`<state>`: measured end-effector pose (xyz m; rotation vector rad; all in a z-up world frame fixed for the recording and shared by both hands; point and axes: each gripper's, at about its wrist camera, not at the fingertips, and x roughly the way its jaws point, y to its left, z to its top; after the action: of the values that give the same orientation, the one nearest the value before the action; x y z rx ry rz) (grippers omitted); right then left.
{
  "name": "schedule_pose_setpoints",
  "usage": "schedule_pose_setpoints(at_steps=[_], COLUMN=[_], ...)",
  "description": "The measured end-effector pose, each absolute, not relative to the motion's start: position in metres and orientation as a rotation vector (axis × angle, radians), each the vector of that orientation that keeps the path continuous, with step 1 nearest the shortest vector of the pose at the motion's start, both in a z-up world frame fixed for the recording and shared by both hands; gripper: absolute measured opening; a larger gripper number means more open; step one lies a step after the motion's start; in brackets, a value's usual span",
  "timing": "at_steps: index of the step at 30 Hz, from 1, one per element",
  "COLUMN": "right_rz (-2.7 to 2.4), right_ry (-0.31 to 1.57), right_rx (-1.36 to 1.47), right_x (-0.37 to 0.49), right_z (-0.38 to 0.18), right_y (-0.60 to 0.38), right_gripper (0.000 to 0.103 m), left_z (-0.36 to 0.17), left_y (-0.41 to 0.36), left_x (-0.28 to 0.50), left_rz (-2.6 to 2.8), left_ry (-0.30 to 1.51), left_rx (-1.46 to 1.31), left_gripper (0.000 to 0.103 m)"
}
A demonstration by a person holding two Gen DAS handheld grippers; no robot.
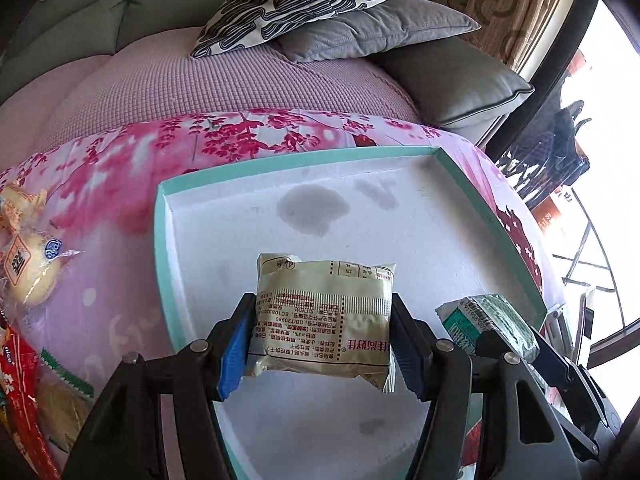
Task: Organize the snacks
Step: 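Carry both held packets over the teal-rimmed box with both tools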
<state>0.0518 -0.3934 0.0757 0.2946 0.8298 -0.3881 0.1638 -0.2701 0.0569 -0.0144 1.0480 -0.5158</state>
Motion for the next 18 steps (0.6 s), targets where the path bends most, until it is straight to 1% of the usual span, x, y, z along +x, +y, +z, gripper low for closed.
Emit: schedule_pose_setpoints(at_steps=[4, 6, 13, 18], right_rz=[-0.404, -0.408, -0.409, -0.405], right_ry=[0.836, 0.837, 0.842, 0.844], right_rx=[0.301, 0.296, 0.295, 0.289], right_x=[0.050, 0.051, 0.051, 0.052], right_z=[0.073, 0.072, 0.071, 0.071], right_y=[-0.398, -0.399, -0.399, -0.397], right_gripper=[0.054, 0.054, 0.054, 0.054], left_z=[0.047, 0.042, 0.044, 0.042], left_y=[-0.275, -0.275, -0.269, -0.251], left_x=[0.170, 0.174, 0.172, 0.164], left_rz=[-0.507, -0.491, -0.457, -0.431], left_ry=[1.033, 1.053, 1.050, 1.056], left_rx=[-0.012, -0.016, 0.013, 0.017], left_gripper=[0.065, 0.065, 0.065, 0.065])
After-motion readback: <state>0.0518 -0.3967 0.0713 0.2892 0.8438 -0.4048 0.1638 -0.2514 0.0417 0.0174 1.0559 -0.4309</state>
